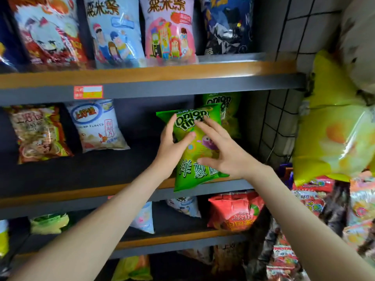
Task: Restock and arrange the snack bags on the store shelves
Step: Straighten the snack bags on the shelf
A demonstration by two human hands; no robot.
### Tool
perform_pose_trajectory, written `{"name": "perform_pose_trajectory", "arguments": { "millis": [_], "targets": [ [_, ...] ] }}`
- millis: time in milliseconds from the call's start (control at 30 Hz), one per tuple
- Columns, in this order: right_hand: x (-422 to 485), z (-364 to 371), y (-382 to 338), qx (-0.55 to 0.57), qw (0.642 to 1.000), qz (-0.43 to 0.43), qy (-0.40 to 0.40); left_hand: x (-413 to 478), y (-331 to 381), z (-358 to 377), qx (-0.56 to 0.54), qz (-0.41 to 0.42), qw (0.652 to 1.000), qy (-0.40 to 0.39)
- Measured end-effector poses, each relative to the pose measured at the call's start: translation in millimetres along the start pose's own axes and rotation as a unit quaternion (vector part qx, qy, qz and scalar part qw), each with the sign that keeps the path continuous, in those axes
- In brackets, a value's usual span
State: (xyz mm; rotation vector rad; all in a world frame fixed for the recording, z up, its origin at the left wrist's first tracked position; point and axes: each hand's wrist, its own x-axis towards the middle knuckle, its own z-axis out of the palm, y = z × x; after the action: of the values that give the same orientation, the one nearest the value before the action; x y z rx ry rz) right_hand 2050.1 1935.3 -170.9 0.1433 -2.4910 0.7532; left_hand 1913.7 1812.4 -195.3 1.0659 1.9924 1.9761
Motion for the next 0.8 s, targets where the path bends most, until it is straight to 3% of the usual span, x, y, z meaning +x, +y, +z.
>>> {"name": "perform_pose_trajectory", "arguments": {
  "millis": [133, 400, 567, 667, 800],
  "targets": [
    [7.6, 7.6, 13.6, -0.045, 0.997, -0.024, 0.053, 12.4, 6.5, 2.5, -0.012, 0.056, 0.998, -0.004],
    [3.2, 6.0, 64.5, -0.056, 0.987, 0.097, 0.114, 34.5, -2.7, 44.1, 0.149, 0.083, 0.978, -0.123],
    [10.5, -3.0, 84.3, -0.168, 0.955, 0.211, 0.126, 48.2, -23.0, 61.8, 0.360, 0.156, 0.885, -0.251],
    [19.5, -6.2, 94.2, -0.170, 0.937, 0.286, 0.107, 57.6, -26.8, 74.6, 0.454, 0.193, 0.845, -0.208],
    [27.9, -10.0, 105.1, -0.125, 0.942, 0.289, 0.121, 61.5, -26.8, 90.3, 0.598, 0.202, 0.773, -0.073]
  ]
}}
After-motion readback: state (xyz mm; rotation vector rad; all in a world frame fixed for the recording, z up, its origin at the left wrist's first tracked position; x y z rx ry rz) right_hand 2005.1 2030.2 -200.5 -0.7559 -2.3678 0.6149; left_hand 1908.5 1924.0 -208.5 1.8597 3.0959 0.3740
